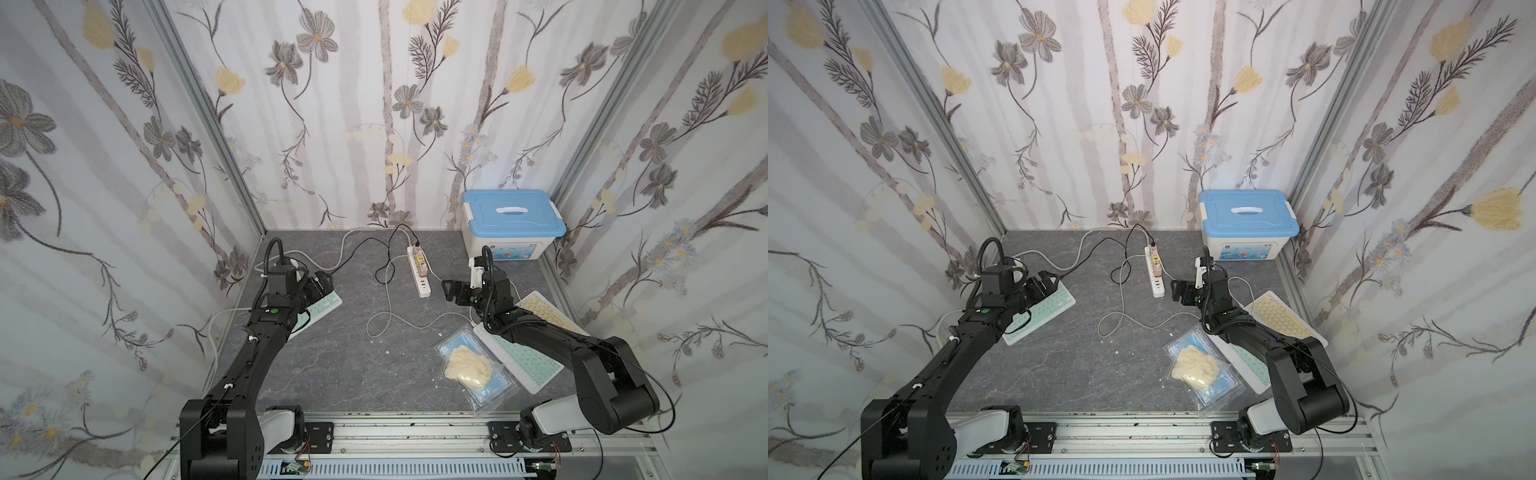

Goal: Unplug the wireless keyboard
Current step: Pick up the socket from the center of the board.

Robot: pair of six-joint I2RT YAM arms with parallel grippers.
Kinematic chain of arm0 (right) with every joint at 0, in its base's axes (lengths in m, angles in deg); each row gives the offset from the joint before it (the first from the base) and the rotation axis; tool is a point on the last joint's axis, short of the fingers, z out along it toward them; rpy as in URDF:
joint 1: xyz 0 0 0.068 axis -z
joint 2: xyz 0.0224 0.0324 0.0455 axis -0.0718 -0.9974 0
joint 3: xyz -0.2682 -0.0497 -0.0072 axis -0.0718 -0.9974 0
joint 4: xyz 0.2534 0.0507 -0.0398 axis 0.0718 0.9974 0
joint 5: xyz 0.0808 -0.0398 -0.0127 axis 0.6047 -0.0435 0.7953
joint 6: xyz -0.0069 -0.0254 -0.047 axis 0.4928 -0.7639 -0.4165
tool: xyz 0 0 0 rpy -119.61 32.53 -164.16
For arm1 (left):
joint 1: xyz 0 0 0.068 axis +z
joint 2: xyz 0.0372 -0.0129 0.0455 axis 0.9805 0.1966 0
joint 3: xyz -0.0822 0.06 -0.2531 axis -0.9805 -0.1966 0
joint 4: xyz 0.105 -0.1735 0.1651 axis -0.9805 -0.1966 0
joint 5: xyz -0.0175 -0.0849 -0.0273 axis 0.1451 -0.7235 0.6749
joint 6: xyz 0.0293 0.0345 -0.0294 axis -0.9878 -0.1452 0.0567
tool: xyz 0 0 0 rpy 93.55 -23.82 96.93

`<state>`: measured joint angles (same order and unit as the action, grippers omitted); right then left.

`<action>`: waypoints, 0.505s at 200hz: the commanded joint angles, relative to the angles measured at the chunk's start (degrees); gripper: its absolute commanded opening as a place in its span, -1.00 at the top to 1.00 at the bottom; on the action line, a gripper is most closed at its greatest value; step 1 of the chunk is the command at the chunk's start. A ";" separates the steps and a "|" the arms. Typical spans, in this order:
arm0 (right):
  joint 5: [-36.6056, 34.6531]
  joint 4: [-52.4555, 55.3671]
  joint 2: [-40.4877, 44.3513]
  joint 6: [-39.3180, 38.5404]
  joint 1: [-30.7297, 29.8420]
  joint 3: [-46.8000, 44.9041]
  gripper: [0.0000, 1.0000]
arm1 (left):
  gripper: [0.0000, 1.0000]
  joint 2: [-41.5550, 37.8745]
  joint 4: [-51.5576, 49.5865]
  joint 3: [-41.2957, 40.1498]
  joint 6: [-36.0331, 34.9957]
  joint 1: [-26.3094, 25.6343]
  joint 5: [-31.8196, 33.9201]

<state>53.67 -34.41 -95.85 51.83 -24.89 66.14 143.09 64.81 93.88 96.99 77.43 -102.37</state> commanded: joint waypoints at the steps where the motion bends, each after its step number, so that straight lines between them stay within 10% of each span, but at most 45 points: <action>1: -0.55 -0.06 -3.56 1.81 -1.59 4.27 -0.81 | -1.00 2.25 -9.76 5.32 -4.10 0.11 -5.20; 101: -5.66 16.69 -18.49 1.98 -6.24 20.82 -0.69 | -1.00 1.88 -11.21 5.92 -3.78 0.71 -9.95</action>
<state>51.70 -23.44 -112.11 55.04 -30.12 84.19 144.51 53.47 99.83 92.99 78.06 -110.00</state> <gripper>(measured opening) 0.846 0.997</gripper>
